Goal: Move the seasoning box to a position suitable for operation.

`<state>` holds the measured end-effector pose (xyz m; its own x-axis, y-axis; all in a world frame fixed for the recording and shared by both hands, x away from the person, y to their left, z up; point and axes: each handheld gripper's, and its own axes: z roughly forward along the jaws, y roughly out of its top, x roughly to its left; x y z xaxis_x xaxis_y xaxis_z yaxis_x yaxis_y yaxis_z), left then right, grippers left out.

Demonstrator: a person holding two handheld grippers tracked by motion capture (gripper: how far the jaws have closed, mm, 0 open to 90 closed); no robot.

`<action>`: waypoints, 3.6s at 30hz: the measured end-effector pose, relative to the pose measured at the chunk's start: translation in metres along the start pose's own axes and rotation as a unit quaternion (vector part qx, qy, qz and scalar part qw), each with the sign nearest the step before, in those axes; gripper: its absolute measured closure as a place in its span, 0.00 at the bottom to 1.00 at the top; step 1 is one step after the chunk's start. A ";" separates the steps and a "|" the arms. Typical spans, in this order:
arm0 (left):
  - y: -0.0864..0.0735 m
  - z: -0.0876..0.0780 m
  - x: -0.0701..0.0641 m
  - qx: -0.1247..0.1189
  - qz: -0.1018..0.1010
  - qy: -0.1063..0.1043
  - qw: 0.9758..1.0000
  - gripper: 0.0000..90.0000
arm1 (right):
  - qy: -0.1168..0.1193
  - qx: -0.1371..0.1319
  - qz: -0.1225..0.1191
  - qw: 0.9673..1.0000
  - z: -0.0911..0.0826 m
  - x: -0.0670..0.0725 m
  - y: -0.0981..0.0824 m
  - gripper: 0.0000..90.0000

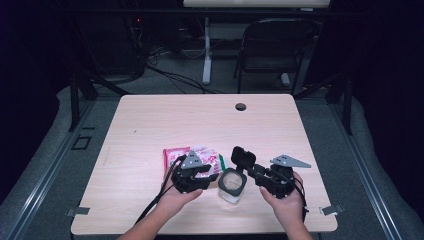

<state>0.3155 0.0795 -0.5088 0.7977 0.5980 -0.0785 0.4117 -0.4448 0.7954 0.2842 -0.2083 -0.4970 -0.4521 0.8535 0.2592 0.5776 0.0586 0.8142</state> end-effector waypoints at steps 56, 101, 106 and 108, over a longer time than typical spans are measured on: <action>-0.035 0.055 0.013 0.073 0.060 0.107 0.990 0.54 | -0.003 -0.031 0.007 0.999 -0.023 -0.007 -0.033 0.63; -0.041 0.054 0.040 0.067 -0.020 0.075 0.995 0.97 | -0.003 -0.024 0.003 1.000 -0.021 -0.007 -0.037 0.63; -0.041 0.053 0.041 0.062 -0.024 0.072 0.995 1.00 | 0.001 -0.027 0.008 1.000 -0.020 -0.007 -0.037 0.63; -0.041 0.053 0.041 0.061 -0.023 0.072 0.995 1.00 | -0.002 -0.023 0.006 1.000 -0.021 -0.007 -0.037 0.63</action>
<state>0.3548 0.0872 -0.5764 0.7085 0.7055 -0.0196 0.5044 -0.4868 0.7131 0.2522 -0.2272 -0.5182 -0.4432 0.8557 0.2672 0.5504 0.0244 0.8346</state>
